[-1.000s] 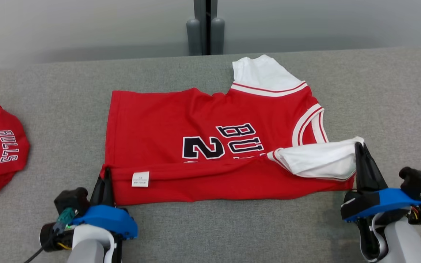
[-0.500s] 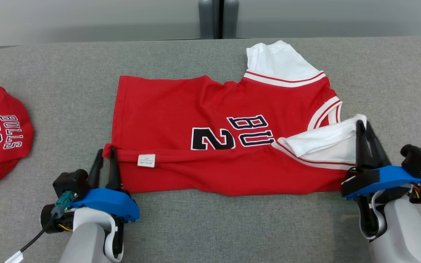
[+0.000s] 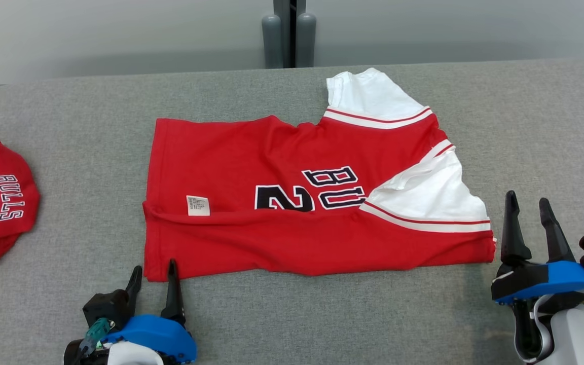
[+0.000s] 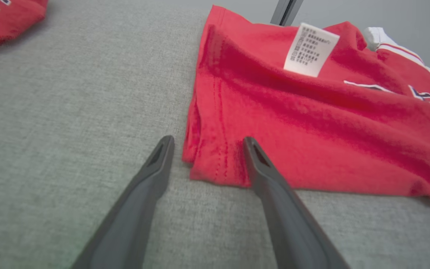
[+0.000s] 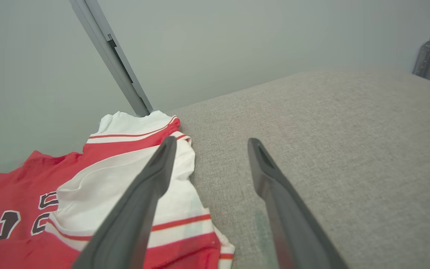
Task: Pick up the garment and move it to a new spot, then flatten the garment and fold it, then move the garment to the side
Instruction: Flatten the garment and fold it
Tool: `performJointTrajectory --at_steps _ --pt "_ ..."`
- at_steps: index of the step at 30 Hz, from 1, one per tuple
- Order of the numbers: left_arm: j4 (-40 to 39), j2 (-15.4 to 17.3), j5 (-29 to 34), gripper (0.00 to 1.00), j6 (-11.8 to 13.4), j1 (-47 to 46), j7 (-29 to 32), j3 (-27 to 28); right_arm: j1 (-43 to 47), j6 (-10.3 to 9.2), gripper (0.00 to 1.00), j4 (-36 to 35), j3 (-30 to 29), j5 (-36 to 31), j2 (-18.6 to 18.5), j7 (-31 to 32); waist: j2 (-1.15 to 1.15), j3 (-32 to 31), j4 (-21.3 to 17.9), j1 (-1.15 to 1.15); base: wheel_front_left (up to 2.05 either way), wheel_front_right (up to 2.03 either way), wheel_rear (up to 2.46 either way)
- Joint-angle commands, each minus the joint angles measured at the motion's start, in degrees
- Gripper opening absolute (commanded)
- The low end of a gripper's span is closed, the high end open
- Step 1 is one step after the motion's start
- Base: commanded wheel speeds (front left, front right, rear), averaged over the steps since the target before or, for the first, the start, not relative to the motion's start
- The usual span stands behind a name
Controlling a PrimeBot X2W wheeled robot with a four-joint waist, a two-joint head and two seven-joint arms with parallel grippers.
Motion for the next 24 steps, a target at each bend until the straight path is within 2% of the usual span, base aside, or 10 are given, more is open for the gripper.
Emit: performJointTrajectory --at_steps 1,5,6,7,8,14,21,22,23,24 --pt "1.1 0.1 0.4 1.0 0.1 -0.3 -0.1 0.2 0.9 -0.02 1.0 -0.1 -0.1 0.4 0.0 -0.3 0.0 -0.2 -0.3 0.01 0.0 0.0 0.0" --pt "5.4 0.1 0.7 1.0 0.4 -1.1 0.1 1.0 1.9 -0.02 1.0 0.8 0.7 -0.1 0.0 -0.3 0.0 -0.4 -1.0 0.01 0.0 0.0 0.0" --pt "6.7 0.1 1.0 0.91 0.3 -1.3 0.2 1.0 2.1 -0.02 1.0 1.3 0.8 -0.2 0.0 -0.3 0.0 -0.4 -1.1 0.01 0.0 0.0 0.0" --pt "7.9 0.1 1.0 0.51 0.0 -1.5 0.3 0.9 2.2 -0.02 1.0 1.7 1.0 -0.2 0.0 -0.3 0.0 -0.4 -1.1 0.01 0.0 0.0 0.0" --pt "8.6 0.1 1.0 0.0 -0.4 -1.9 0.4 0.9 2.4 -0.02 1.0 2.2 1.1 -0.5 0.0 -0.3 0.0 -0.5 -1.1 0.01 0.0 0.0 0.0" --pt "11.1 0.0 1.2 0.0 -1.9 -2.2 0.4 0.2 2.7 -0.02 1.0 8.0 3.1 -0.4 0.0 -0.3 0.0 -0.8 -0.5 0.01 0.0 0.0 0.0" --pt "11.5 0.2 1.5 0.0 -2.4 -2.3 0.4 0.3 0.5 -0.02 1.0 16.3 4.6 -1.1 0.1 -0.1 0.0 -0.7 0.8 0.01 0.0 0.0 0.0" --pt "11.4 0.2 1.7 0.0 -2.5 -2.2 0.4 0.4 0.4 -0.01 0.35 17.3 4.9 -0.9 0.1 0.0 0.0 -0.7 0.9 0.01 0.0 0.0 0.0" --pt "11.3 0.2 1.8 0.0 -2.5 -2.0 0.4 0.6 0.1 -0.01 0.0 18.2 5.4 -0.9 0.1 0.1 0.0 -0.8 1.0 0.01 0.0 0.0 0.0" --pt "11.2 0.3 1.8 0.0 -2.6 -1.9 0.4 0.7 -0.1 0.0 0.0 18.8 5.8 -1.1 0.3 0.1 0.0 -0.8 1.1 0.01 0.0 0.0 0.0"
